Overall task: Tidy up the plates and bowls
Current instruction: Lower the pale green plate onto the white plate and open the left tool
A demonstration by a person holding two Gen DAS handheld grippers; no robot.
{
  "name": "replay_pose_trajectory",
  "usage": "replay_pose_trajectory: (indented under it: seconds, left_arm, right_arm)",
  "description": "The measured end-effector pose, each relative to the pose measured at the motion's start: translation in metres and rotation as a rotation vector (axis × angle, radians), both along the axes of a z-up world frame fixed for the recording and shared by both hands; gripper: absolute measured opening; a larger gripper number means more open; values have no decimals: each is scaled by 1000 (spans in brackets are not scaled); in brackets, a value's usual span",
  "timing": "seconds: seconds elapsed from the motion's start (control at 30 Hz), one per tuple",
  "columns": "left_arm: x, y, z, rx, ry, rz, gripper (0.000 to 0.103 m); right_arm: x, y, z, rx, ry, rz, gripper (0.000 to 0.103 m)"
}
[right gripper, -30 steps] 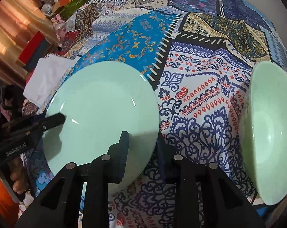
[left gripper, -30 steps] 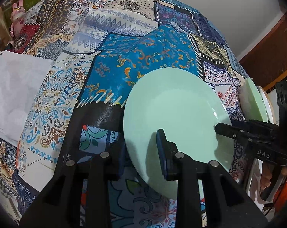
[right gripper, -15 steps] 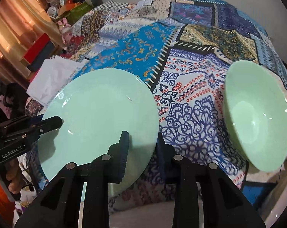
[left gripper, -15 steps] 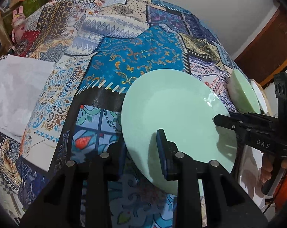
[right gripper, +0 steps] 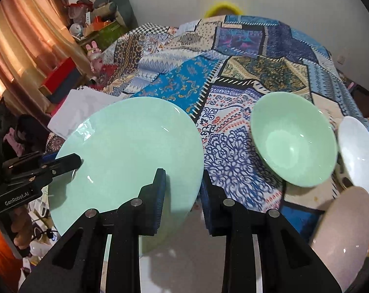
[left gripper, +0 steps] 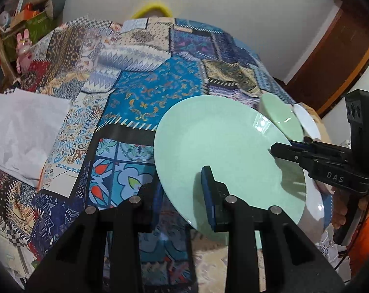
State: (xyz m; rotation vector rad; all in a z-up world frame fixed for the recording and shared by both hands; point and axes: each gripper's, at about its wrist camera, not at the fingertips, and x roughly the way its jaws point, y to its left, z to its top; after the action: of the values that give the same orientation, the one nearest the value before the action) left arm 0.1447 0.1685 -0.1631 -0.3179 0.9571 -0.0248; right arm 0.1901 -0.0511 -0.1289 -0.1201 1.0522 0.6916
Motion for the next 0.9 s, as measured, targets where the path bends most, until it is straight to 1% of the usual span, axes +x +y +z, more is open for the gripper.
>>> replay_pose_trajectory:
  seconds: [0.43,0.73,0.9]
  left_arm:
    - [-31,-43,32,15,-41,-42,29]
    - [-48,-72,39,15,-50,-85,29]
    - [-54,-90,40,19,-51,-112,29]
  right_arm:
    - [-31,-45,19,46,-34,-36,25]
    - [-52,-78,24,74,-46,-73,25]
    - [-62,-95,21,90,-43,-95,25]
